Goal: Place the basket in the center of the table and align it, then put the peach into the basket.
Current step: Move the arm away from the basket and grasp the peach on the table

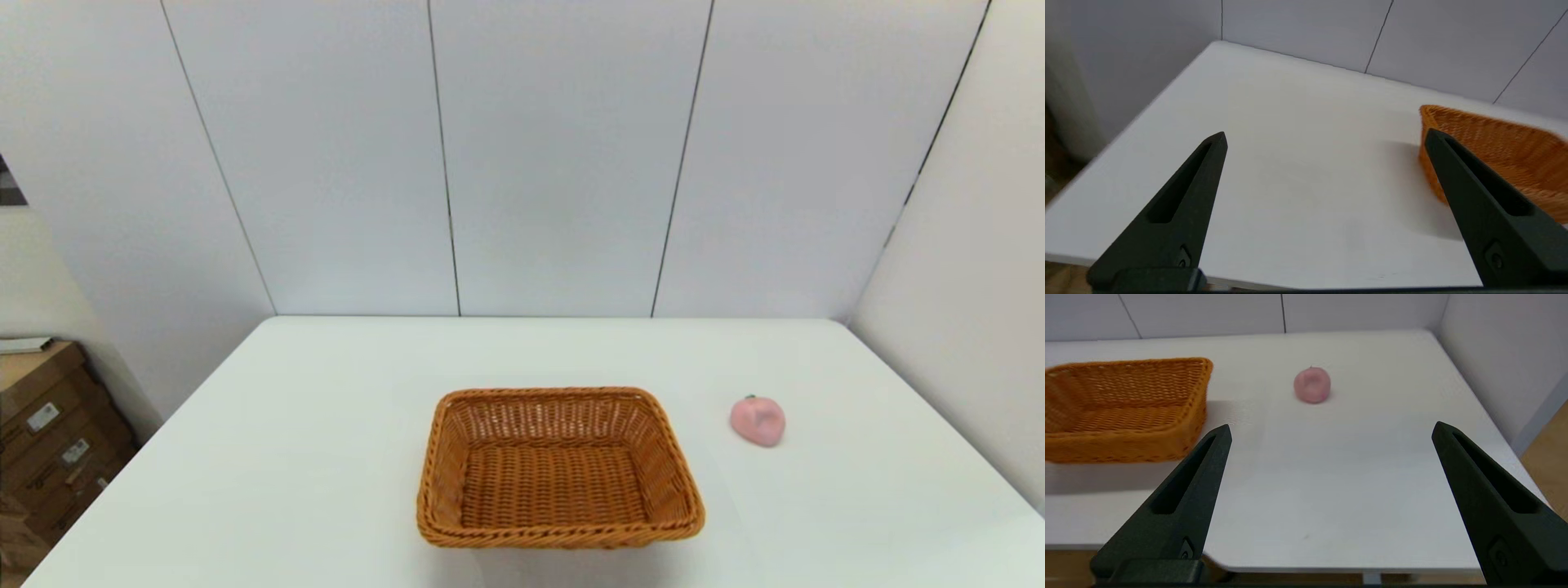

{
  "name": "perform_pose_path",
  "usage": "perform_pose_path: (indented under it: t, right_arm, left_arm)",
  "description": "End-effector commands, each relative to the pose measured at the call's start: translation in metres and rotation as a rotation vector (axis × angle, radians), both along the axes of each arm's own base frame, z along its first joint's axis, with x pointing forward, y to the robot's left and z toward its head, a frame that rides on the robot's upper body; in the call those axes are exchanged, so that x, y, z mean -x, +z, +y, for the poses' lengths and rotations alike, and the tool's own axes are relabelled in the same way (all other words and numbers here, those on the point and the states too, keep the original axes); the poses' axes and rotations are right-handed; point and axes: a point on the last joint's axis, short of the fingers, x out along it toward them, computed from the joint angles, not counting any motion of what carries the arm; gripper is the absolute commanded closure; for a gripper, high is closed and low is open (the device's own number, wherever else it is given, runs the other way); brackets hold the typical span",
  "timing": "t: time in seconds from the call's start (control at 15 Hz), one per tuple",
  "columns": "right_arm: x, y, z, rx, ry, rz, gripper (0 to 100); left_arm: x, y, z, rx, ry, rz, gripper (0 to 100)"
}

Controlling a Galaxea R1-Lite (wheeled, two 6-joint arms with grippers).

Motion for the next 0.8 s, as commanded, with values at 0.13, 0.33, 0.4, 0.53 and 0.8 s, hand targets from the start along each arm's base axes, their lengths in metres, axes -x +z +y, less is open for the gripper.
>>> perform_pose_path:
  t: [0.13, 0.33, 0.4, 0.53, 0.8]
  right_arm:
    - [-0.096, 0.114, 0.0, -0.062, -0.009, 0.252, 0]
    - [-0.111, 0.126, 0.001, -0.085, -0.006, 0.259, 0]
    - [-0.119, 0.132, 0.001, -0.084, -0.002, 0.264, 0]
    - [-0.136, 0.145, 0.002, -0.085, -0.001, 0.268, 0]
    - [-0.184, 0.152, 0.011, -0.084, 0.042, 0.347, 0]
  left_arm:
    - [0.0, -0.001, 0.0, 0.02, -0.001, 0.003, 0]
    - [0.0, 0.0, 0.0, -0.098, 0.001, 0.004, 0]
    - [0.0, -0.001, 0.0, -0.133, 0.001, 0.006, 0]
    - [-0.002, -0.006, 0.0, -0.28, -0.017, 0.027, 0]
    - [-0.002, -0.006, 0.0, -0.305, -0.019, 0.028, 0]
